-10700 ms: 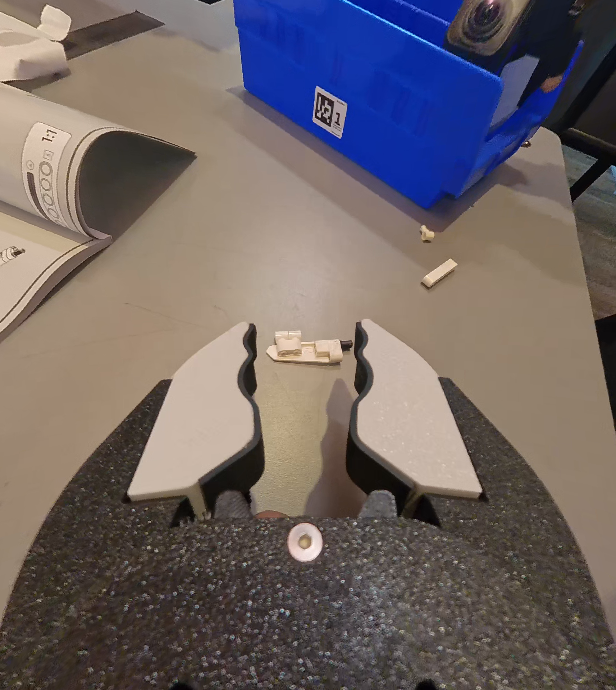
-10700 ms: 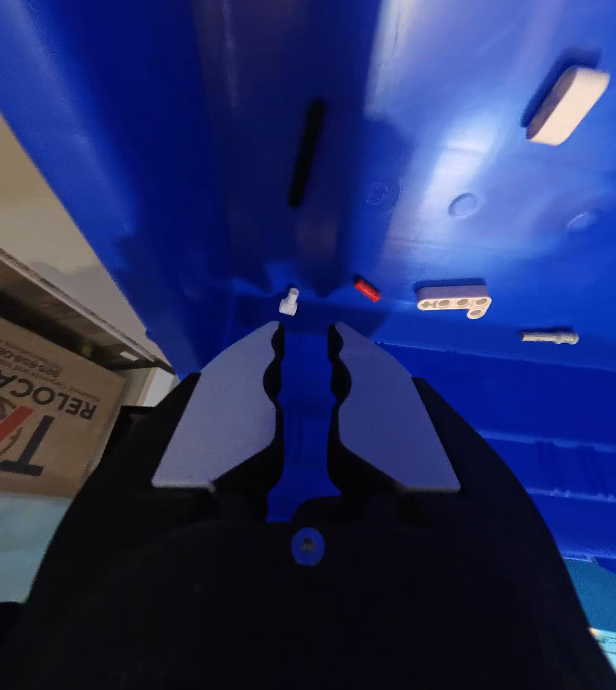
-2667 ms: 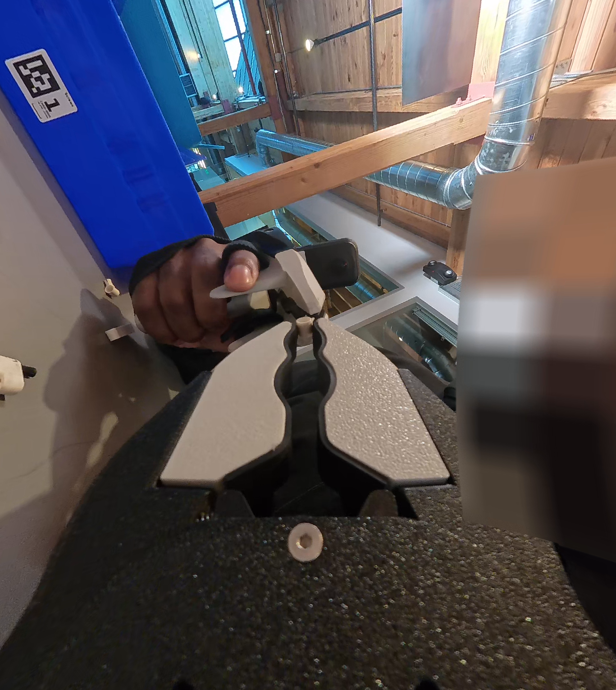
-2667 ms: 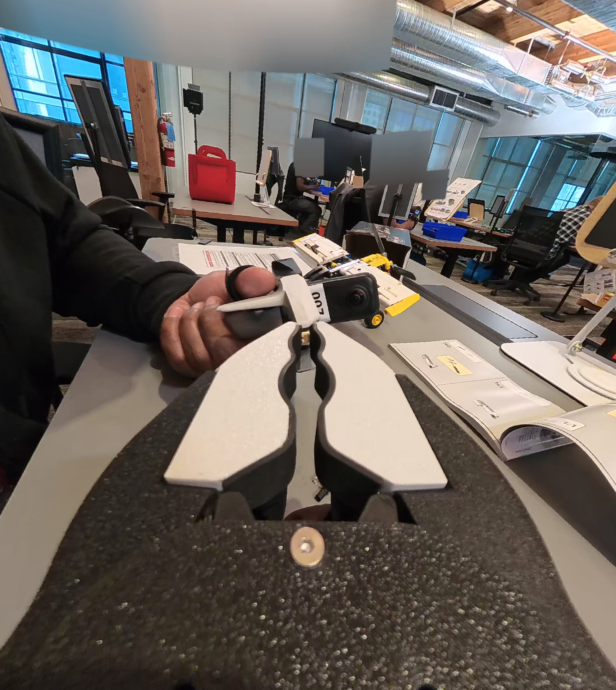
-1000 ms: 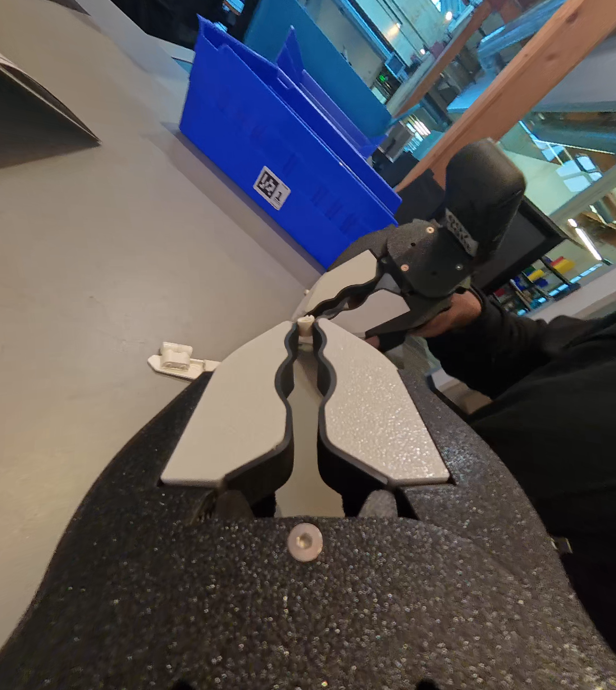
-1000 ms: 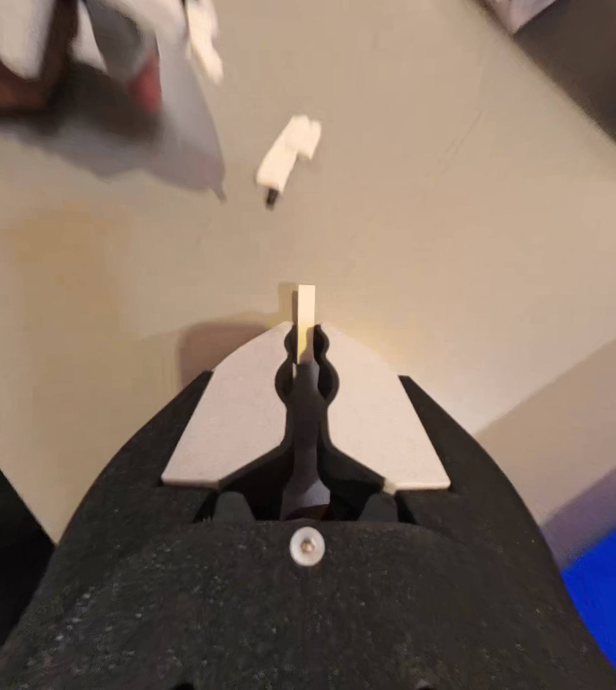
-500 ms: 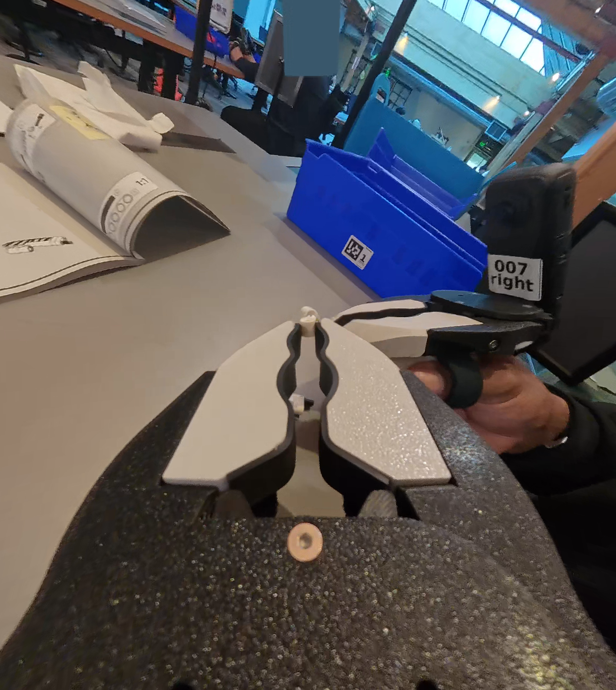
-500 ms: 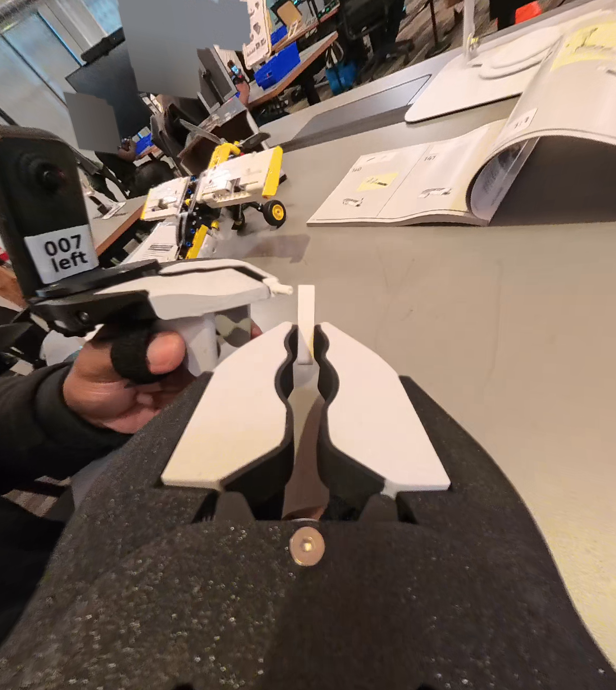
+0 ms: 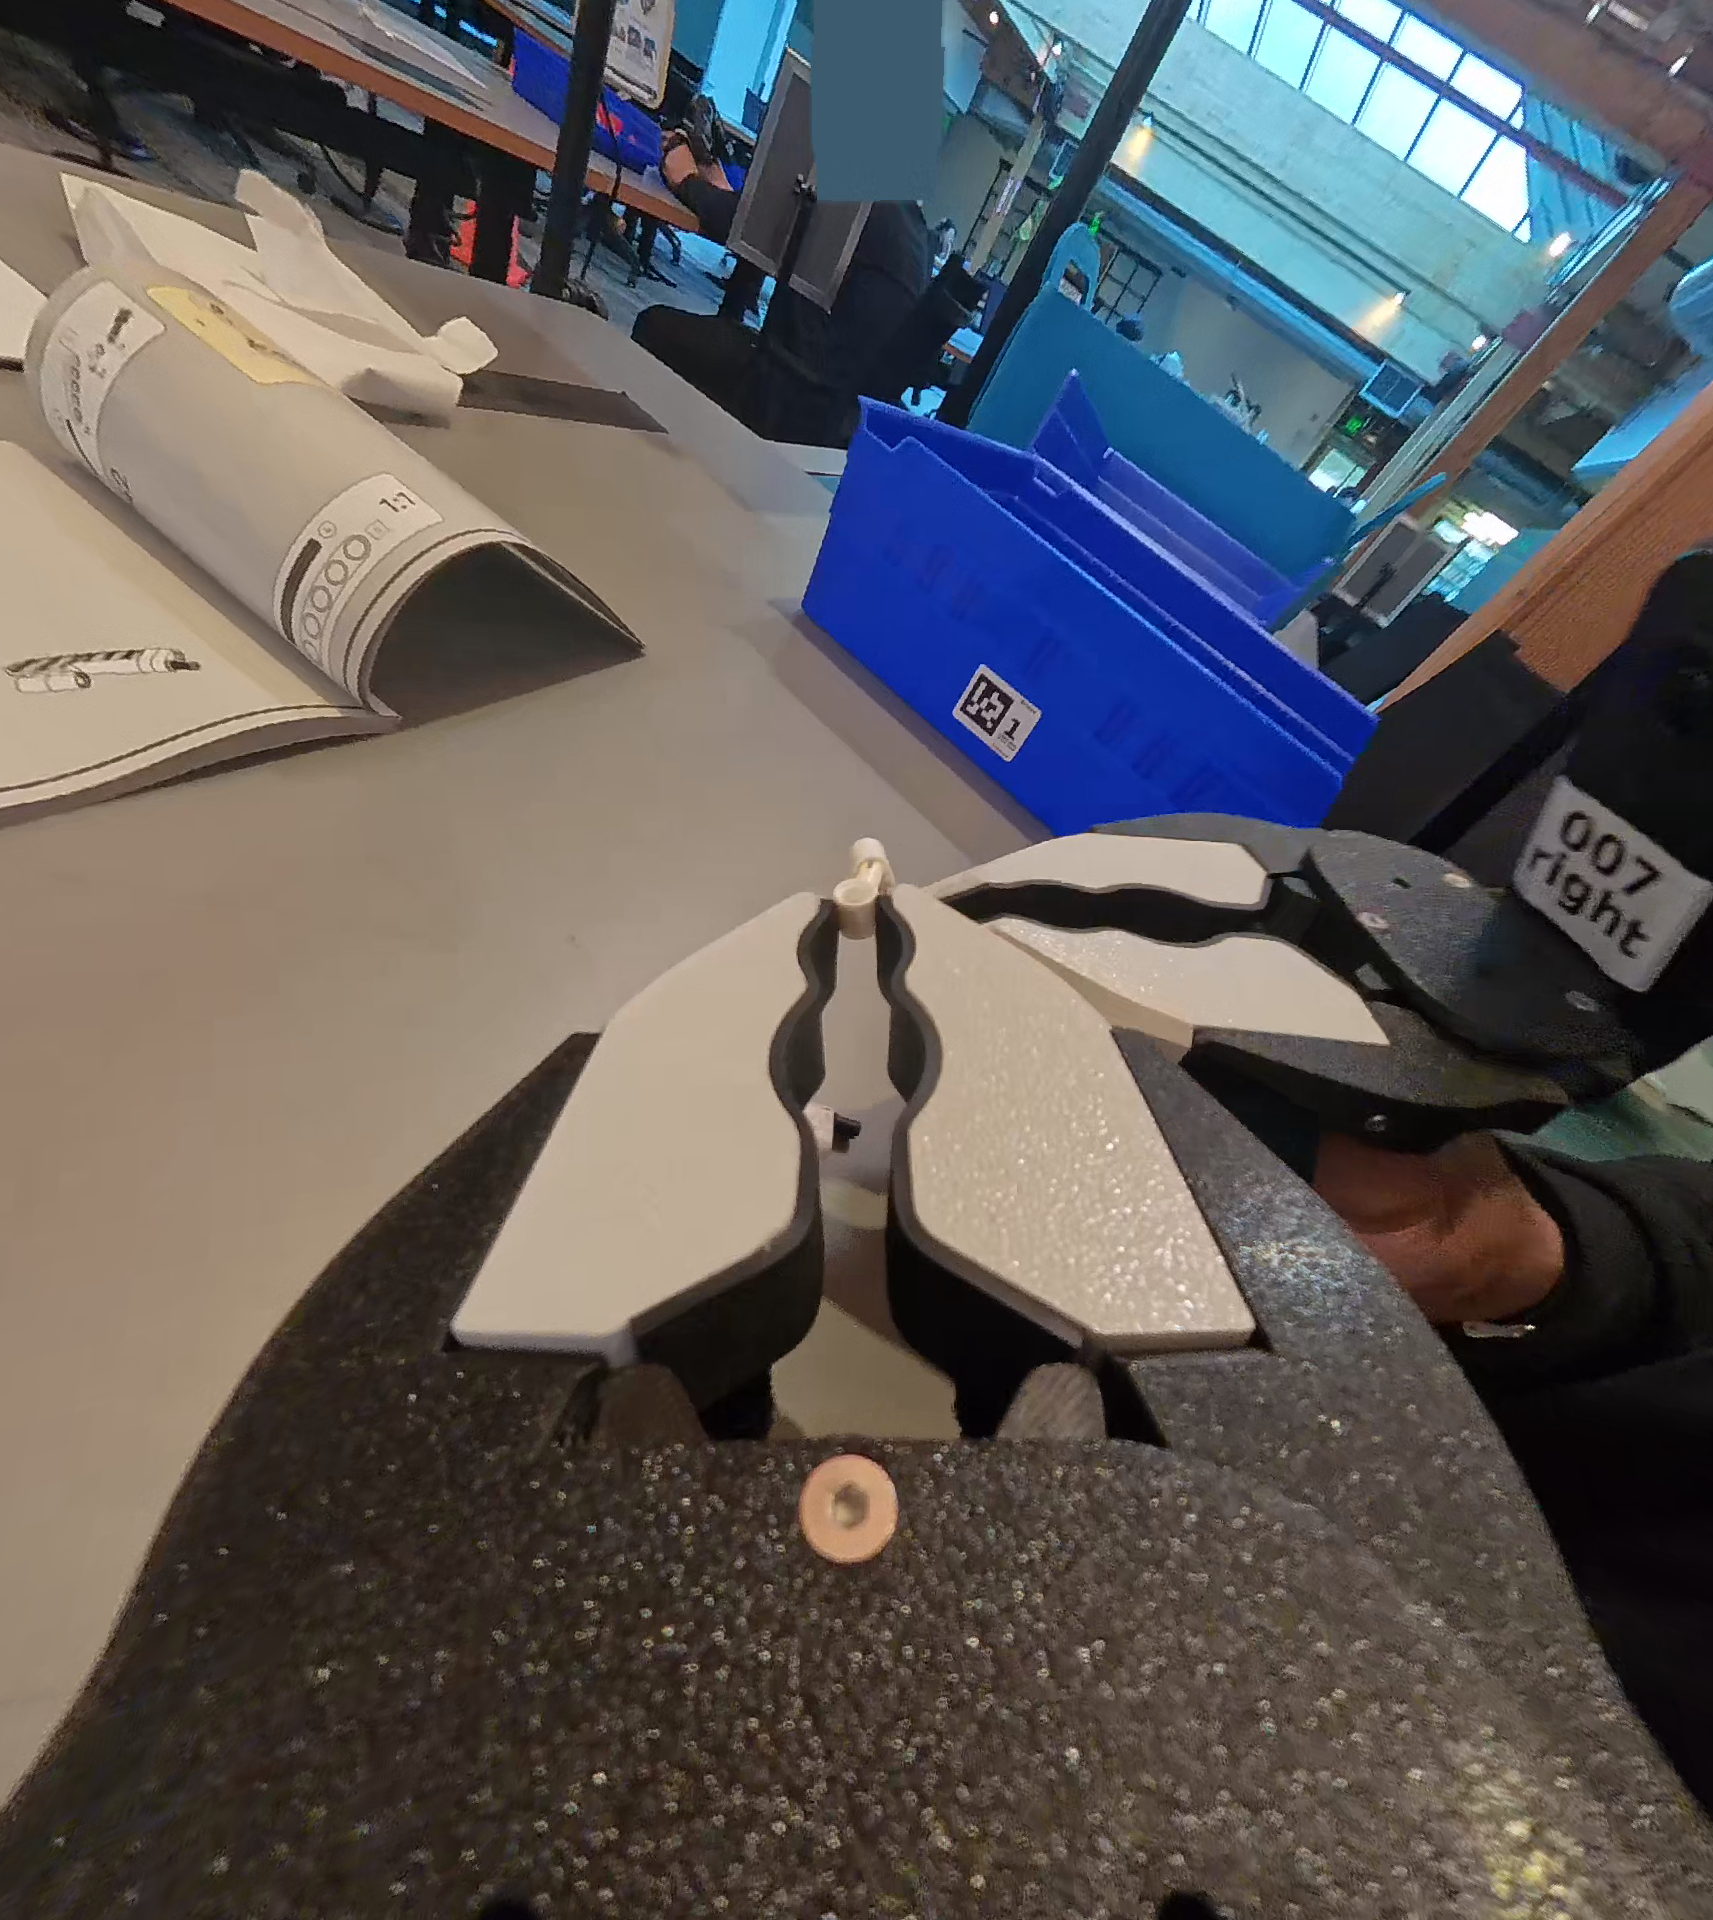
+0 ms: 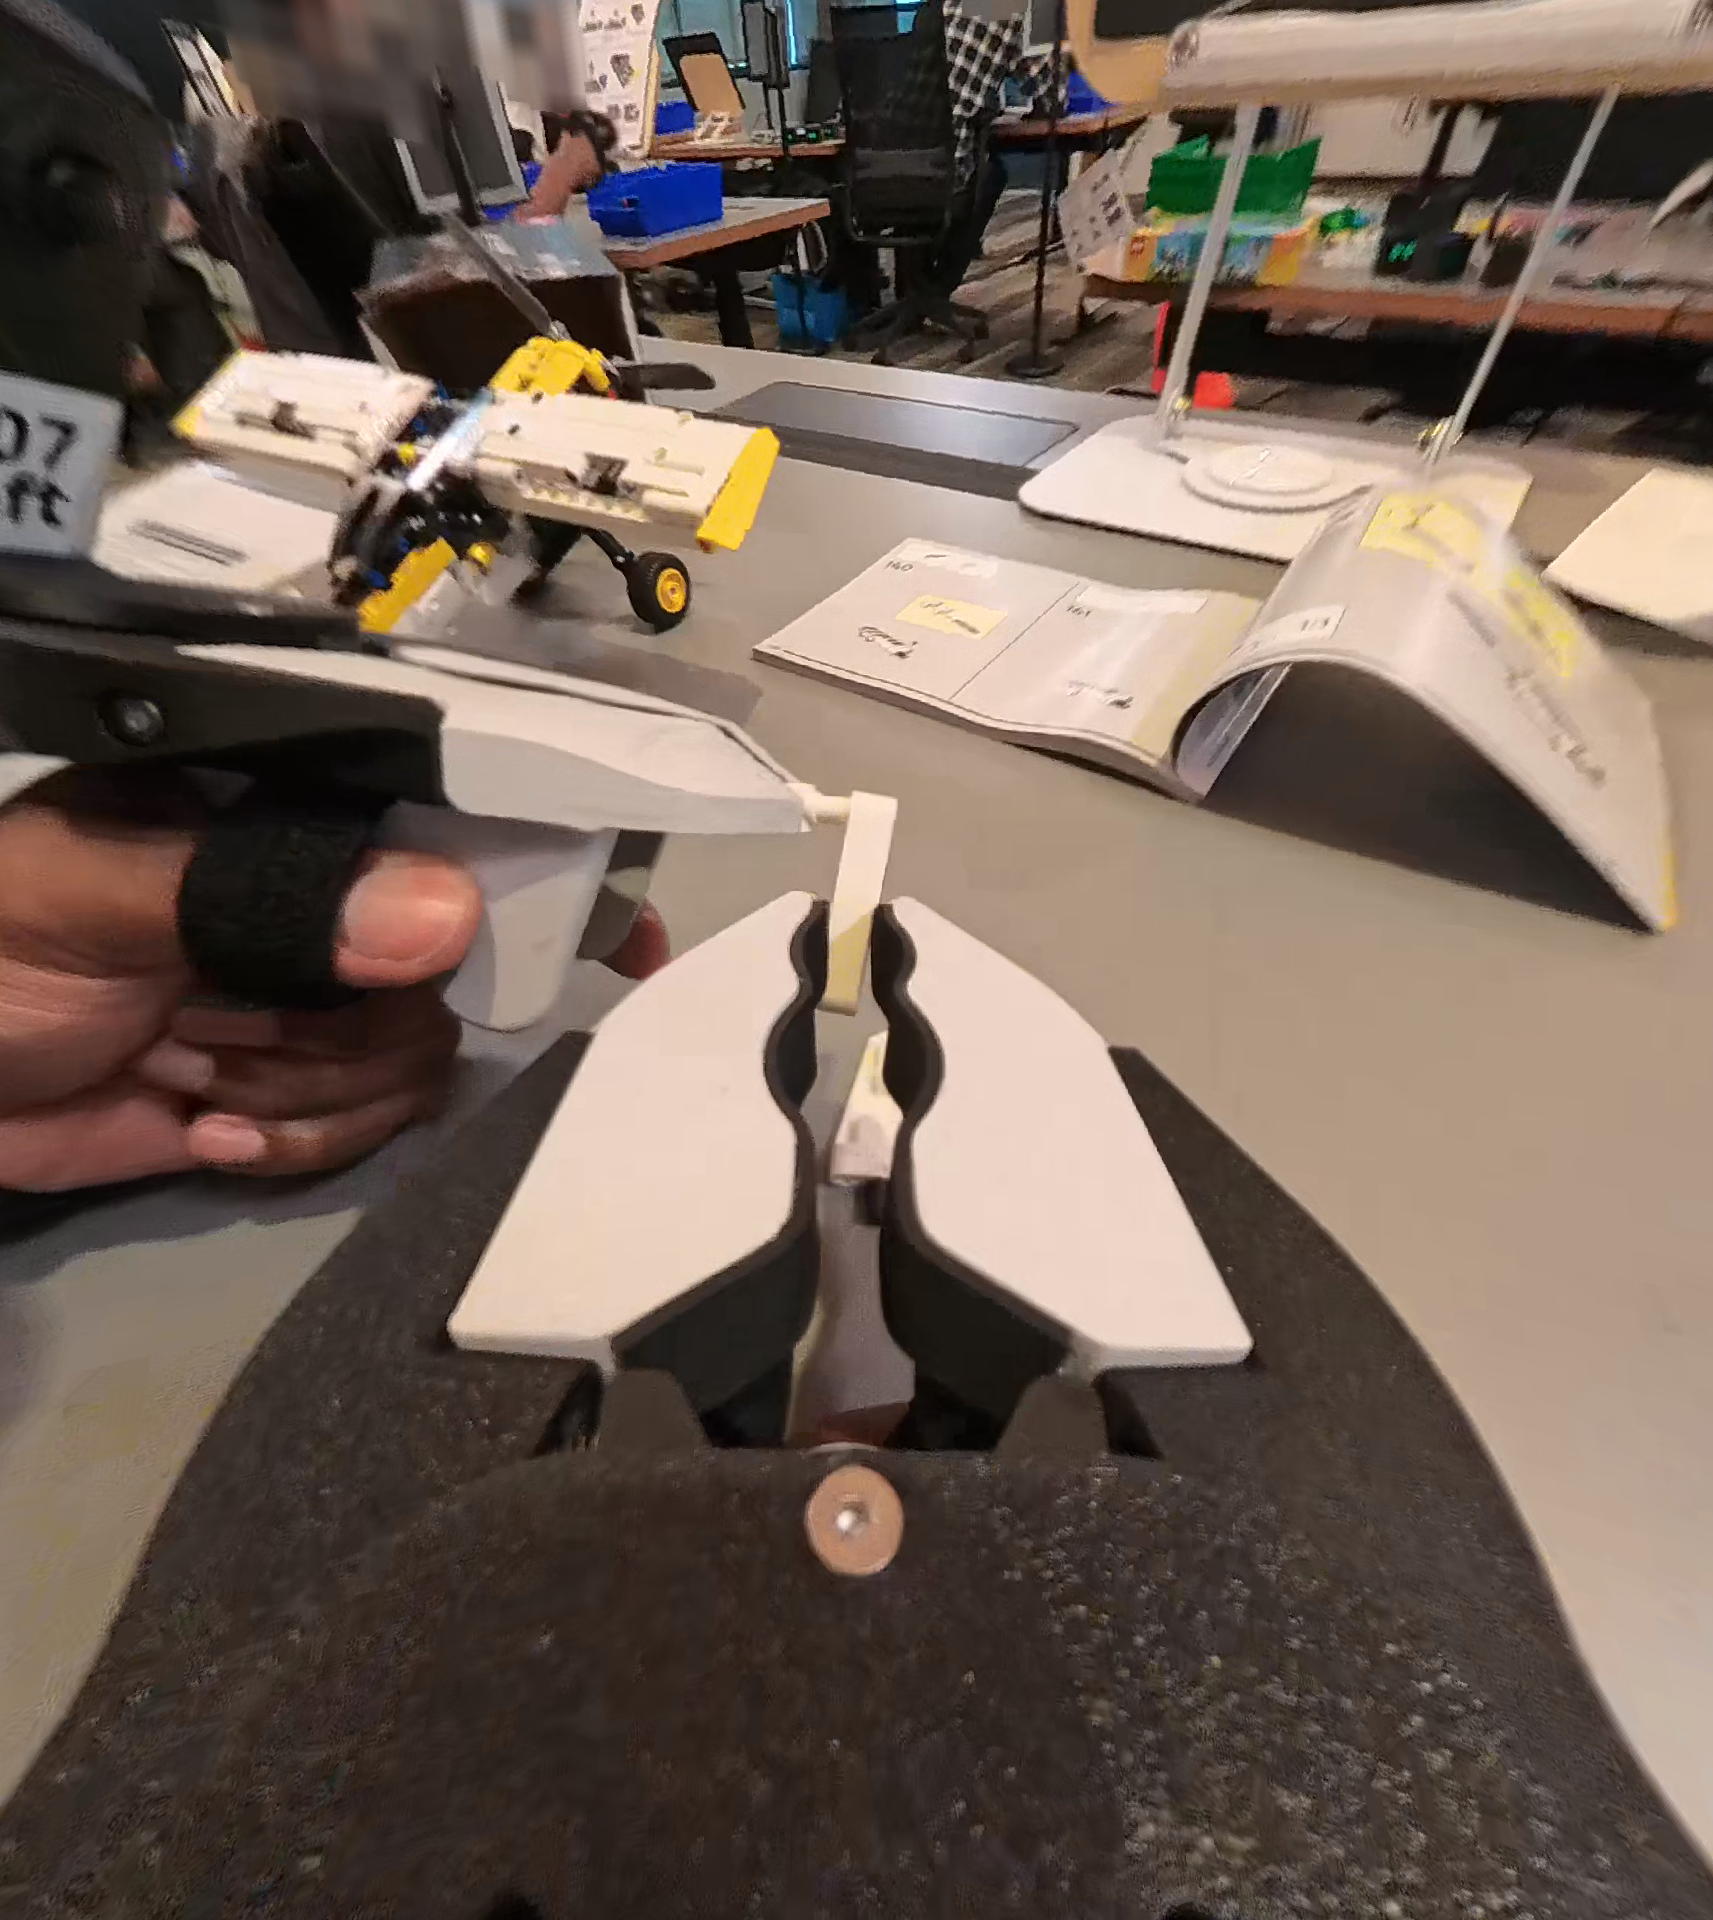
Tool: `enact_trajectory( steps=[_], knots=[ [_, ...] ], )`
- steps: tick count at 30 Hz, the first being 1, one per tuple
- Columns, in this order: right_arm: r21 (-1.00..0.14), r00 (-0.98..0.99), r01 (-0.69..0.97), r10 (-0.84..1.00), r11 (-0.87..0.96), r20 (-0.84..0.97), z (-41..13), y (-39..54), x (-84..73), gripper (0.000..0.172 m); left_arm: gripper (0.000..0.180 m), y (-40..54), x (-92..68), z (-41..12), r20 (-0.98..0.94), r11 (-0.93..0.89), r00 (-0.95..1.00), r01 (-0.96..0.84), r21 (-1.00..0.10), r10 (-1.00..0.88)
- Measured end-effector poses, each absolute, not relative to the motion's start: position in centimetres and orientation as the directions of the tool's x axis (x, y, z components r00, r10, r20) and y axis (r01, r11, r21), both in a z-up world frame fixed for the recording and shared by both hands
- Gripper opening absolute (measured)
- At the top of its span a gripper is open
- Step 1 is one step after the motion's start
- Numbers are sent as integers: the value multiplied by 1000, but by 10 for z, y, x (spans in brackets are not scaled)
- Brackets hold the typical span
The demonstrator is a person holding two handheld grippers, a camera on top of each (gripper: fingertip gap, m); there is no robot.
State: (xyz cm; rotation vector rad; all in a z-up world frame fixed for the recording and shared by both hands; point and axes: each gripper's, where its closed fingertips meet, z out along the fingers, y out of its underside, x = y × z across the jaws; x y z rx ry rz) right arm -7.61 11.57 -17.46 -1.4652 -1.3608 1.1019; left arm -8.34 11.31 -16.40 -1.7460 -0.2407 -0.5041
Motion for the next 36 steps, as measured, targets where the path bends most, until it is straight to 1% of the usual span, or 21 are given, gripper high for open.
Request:
enact_trajectory(
  steps=[4, 9, 11, 14, 19, 22, 24, 28, 31, 34, 36],
  knots=[
    [-955, 46, 281, 993, 90, 107, -176, 114, -74, 8, 7, 112, -82, -164, 404, -241, 909, 373, -896, -97],
    [-914, 68, 305, 951, 267, 301, -175, 116, -69, 8, 7, 111, -78, -165, 376, -267, 921, 339, -902, -102],
    [-885, 82, 313, 919, 344, 386, -173, 115, -67, 8, 7, 111, -77, -165, 409, -265, 907, 371, -890, -103],
    [-845, 87, 318, 875, 429, 477, -172, 113, -66, 8, 7, 112, -75, -168, 519, -288, 845, 469, -835, -129],
    [-831, 34, 279, 860, 481, 509, -171, 113, -62, 8, 7, 110, -70, -168, 698, -372, 679, 602, -707, -227],
    [-851, -45, 226, 878, 474, 477, -170, 112, -58, 8, 7, 108, -64, -166, 735, -420, 615, 609, -672, -284],
    [-874, -104, 187, 894, 448, 436, -169, 111, -54, 8, 7, 106, -59, -164, 736, -442, 596, 592, -673, -321],
    [-903, -218, 173, 909, 394, 355, -175, 109, -47, 8, 7, 105, -50, -164, 729, -475, 584, 558, -680, -357],
    [-888, -212, 175, 897, 425, 387, -176, 111, -46, 8, 7, 107, -51, -168, 714, -473, 620, 546, -691, -326],
    [-857, -176, 196, 877, 477, 448, -179, 113, -47, 8, 7, 109, -55, -175, 651, -455, 709, 501, -736, -273],
    [-832, -153, 210, 858, 513, 490, -181, 114, -48, 8, 7, 110, -54, -176, 631, -452, 729, 485, -749, -264]
  ],
)
